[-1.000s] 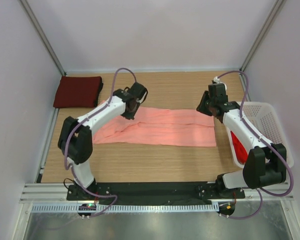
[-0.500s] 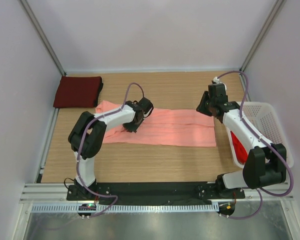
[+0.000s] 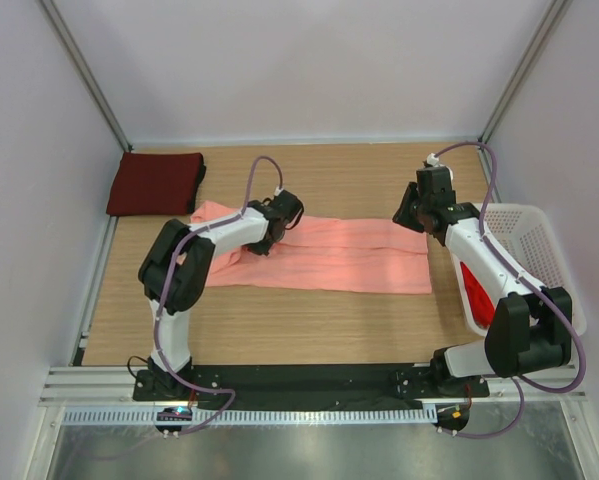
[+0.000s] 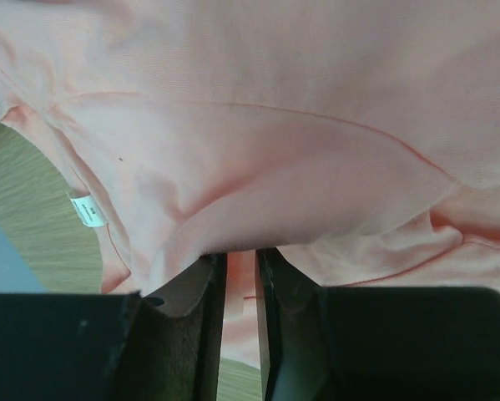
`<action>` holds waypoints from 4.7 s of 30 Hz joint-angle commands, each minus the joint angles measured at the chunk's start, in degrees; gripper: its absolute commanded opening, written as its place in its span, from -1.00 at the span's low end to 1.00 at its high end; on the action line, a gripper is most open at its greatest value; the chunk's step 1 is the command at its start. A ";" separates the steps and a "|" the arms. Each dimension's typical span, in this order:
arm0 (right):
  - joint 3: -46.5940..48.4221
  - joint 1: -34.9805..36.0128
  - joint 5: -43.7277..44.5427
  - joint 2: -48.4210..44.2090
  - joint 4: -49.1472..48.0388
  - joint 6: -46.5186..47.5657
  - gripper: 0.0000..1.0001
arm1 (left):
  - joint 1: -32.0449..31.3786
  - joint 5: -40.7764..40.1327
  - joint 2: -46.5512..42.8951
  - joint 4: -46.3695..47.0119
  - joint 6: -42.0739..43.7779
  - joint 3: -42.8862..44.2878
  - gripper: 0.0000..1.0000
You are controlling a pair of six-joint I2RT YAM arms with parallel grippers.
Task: Fold and stack the t-shirts
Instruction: Fold the tshirt
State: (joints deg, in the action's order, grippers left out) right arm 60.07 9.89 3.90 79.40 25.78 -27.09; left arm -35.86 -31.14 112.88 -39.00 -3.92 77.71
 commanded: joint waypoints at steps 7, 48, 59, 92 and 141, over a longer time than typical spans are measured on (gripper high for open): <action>1.01 -0.31 0.41 0.23 -0.73 0.55 -0.34 | 0.26 2.22 1.11 3.76 1.20 1.30 -0.58; 0.48 -0.66 -0.03 -2.40 0.67 0.11 -0.34 | 1.40 23.39 -2.22 -20.41 0.41 9.83 -0.99; 1.10 -0.57 0.14 -3.72 1.73 0.11 -0.34 | 1.40 32.52 -2.23 -19.71 -0.12 10.27 -0.99; 1.63 -0.66 -1.27 -3.54 1.90 0.81 -0.33 | 26.72 25.08 -22.79 1.56 -34.57 -20.32 -0.37; 2.06 -0.75 -0.38 -2.49 1.73 1.43 -0.32 | 28.21 11.36 -13.03 -13.11 -33.96 -6.70 -0.47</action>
State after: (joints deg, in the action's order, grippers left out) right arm 60.34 9.52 3.27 76.88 28.75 -26.72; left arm -7.90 -17.87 102.26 -50.02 -37.23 67.55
